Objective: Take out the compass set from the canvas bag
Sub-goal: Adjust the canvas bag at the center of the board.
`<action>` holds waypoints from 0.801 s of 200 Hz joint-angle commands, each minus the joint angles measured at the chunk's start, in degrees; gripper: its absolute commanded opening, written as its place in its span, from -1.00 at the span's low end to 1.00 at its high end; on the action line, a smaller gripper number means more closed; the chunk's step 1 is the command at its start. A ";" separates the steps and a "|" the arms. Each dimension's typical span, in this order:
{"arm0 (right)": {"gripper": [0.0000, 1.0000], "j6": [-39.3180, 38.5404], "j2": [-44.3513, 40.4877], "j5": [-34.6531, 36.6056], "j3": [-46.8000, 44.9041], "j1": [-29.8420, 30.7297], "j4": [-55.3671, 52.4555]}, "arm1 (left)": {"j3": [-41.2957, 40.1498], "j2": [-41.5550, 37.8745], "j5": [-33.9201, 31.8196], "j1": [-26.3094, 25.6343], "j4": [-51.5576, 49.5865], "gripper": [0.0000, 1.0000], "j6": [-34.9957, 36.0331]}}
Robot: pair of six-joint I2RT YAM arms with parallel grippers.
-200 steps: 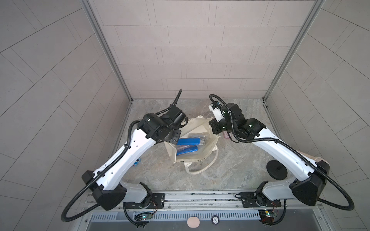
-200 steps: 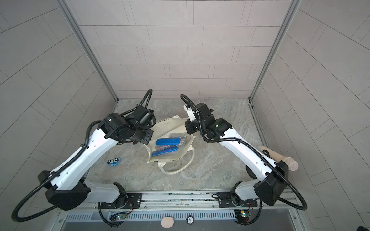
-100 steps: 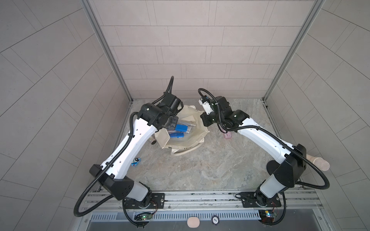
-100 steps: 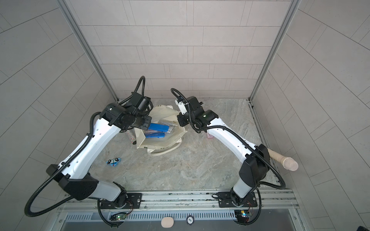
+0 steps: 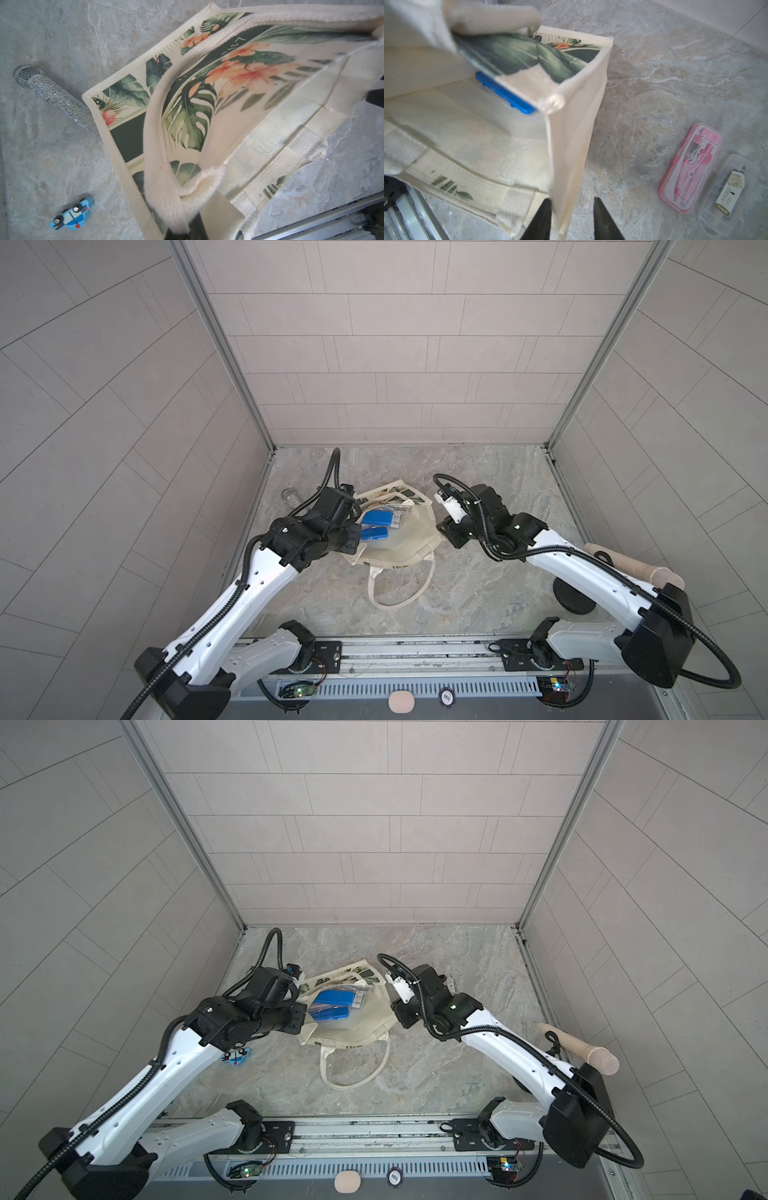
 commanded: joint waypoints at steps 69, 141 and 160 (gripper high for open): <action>-0.17 -5.72 -11.60 1.69 -5.17 18.97 1.68 | -13.39 -12.16 7.21 -0.06 6.86 -1.00 -3.35; -0.32 21.91 0.27 12.00 -3.82 26.44 19.11 | -14.91 -20.02 7.44 -0.28 8.77 -1.00 -3.56; -0.34 33.55 1.13 15.61 -6.94 26.72 25.81 | -15.13 -20.97 6.94 -0.29 9.02 -1.00 -3.33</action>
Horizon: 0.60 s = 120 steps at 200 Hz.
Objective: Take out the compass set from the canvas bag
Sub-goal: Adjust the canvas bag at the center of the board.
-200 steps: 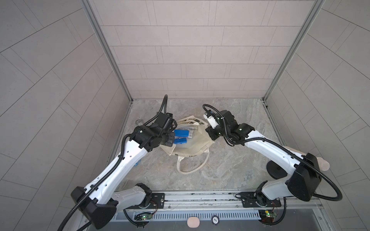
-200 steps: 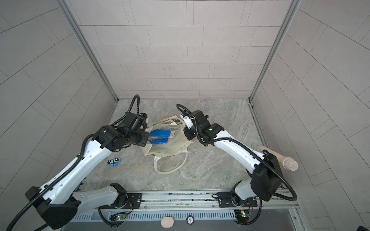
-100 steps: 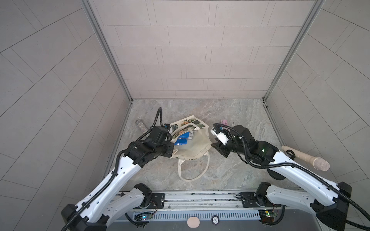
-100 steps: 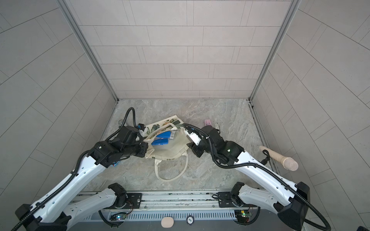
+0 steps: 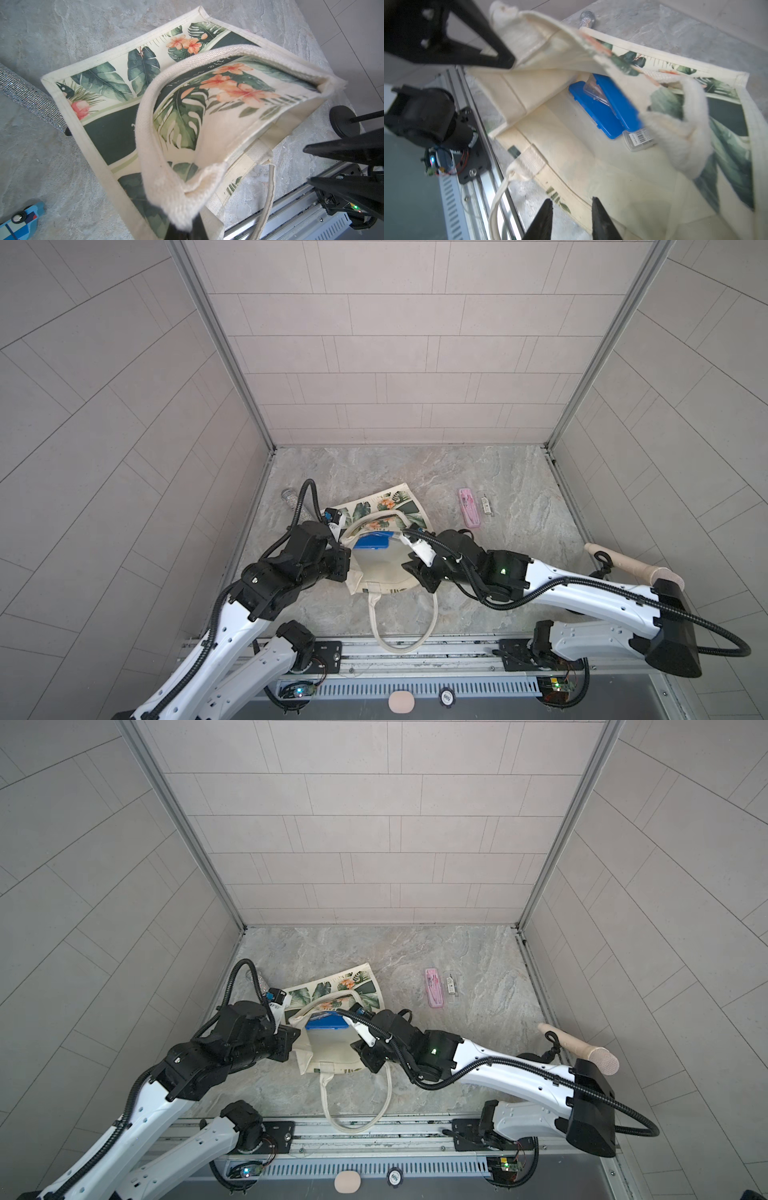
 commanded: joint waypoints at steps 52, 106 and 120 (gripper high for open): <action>-0.32 23.16 -1.44 10.97 -6.98 5.25 22.17 | 0.03 -0.43 -0.70 -0.18 3.24 -0.99 -0.72; -0.20 -20.56 0.80 11.27 10.73 11.92 -8.26 | 6.35 5.59 -2.43 -0.25 -0.25 -0.98 0.59; -0.14 -37.03 0.80 9.97 10.49 11.89 -13.25 | 7.14 6.42 -2.38 -0.20 -0.34 -0.98 0.93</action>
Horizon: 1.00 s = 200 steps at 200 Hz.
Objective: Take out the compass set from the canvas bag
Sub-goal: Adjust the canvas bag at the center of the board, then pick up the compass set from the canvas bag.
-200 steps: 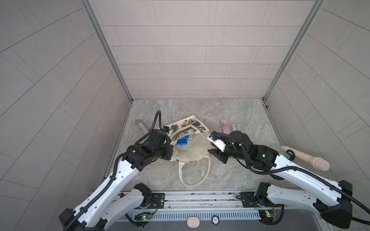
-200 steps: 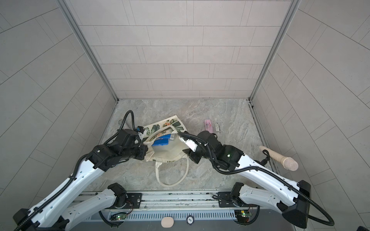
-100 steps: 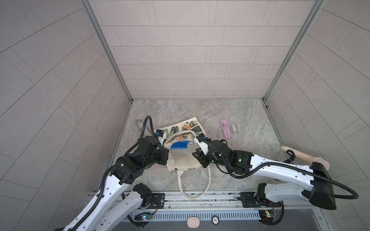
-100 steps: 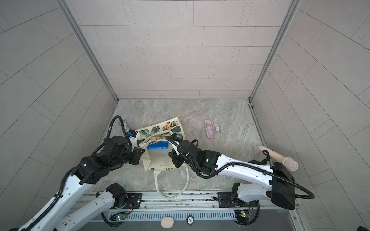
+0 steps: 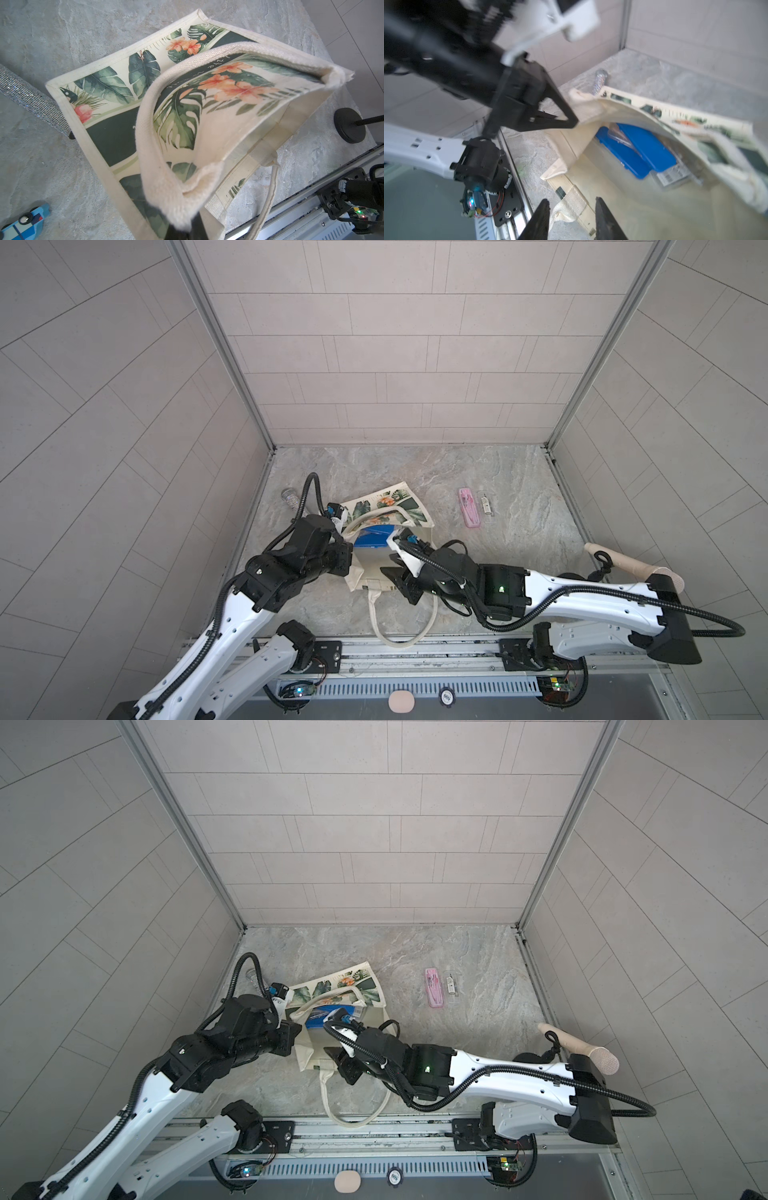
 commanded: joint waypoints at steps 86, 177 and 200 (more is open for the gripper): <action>-0.12 -67.55 13.39 9.70 -1.59 -4.34 -8.42 | 2.89 0.49 -0.14 -0.14 0.11 -1.00 1.89; -0.24 -64.00 30.32 13.10 8.20 -8.96 -1.86 | 4.17 0.76 1.10 -0.16 -0.97 -1.00 2.71; -0.24 -60.83 31.15 8.84 9.35 -10.89 -1.86 | 4.30 0.76 1.23 -0.20 -1.02 -1.00 2.74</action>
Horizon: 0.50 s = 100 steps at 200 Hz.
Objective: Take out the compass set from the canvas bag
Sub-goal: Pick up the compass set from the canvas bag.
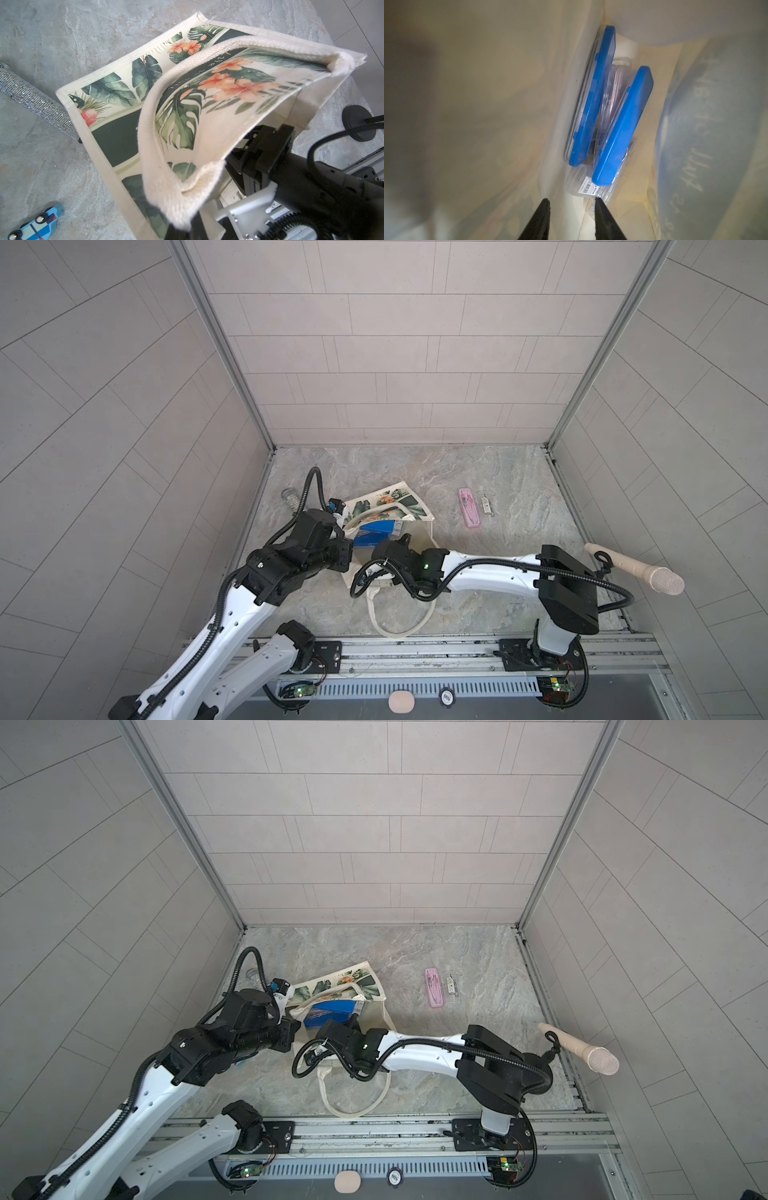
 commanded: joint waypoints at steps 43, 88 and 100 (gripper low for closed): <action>-0.23 12.39 -2.34 -13.32 0.55 -5.70 5.33 | 2.57 -0.58 1.19 -0.19 0.04 -1.00 0.69; -0.27 13.61 -8.38 -20.50 -4.99 -6.41 7.79 | 3.01 -0.78 0.89 -0.21 -0.81 -1.00 1.28; -0.29 13.39 -10.23 -21.19 -6.74 -6.41 8.40 | 3.16 -0.80 0.73 -0.23 -0.99 -1.00 1.38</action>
